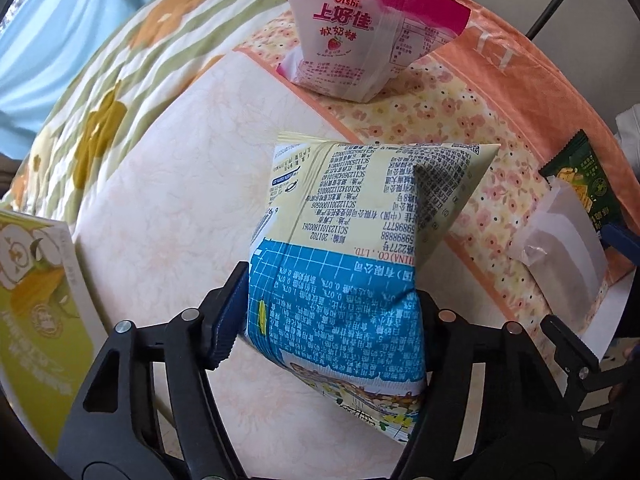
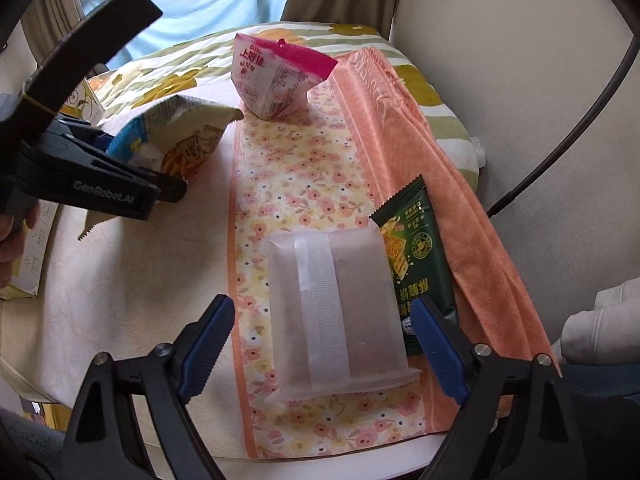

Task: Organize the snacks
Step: 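Grasp the blue-white bag with the left tool while the right tool grasps the white packet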

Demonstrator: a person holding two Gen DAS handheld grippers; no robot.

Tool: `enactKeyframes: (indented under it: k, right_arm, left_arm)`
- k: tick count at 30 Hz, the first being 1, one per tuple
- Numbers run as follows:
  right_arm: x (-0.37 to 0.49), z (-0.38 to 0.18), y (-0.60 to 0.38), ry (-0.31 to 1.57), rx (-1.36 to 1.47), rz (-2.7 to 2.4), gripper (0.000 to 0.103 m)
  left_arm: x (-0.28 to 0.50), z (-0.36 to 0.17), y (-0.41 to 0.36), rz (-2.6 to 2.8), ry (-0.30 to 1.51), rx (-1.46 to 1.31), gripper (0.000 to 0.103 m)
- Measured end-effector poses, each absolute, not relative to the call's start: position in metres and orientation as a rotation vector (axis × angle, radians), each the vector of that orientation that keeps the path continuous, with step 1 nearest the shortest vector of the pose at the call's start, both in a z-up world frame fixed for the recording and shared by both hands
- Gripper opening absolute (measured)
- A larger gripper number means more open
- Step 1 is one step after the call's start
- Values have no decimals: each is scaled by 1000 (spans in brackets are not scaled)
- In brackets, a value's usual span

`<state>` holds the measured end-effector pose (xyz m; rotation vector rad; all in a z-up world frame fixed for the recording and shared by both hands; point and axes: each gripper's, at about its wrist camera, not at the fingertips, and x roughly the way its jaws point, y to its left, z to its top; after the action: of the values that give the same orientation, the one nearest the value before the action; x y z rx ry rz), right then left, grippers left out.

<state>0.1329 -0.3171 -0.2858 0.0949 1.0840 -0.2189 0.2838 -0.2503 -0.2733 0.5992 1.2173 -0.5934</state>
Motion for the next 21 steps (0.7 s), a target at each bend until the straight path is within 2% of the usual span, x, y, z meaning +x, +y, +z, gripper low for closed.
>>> enactKeyframes:
  k: [6,21]
  right_arm:
    - [137,-293,-317,1102,120,-206,87]
    - [151,-292,-306,1109,117,-142,84]
  left_arm:
    - [278,-269,-244,-589,1216,597,58]
    - [266,-271,-221,-516,1231,601,58]
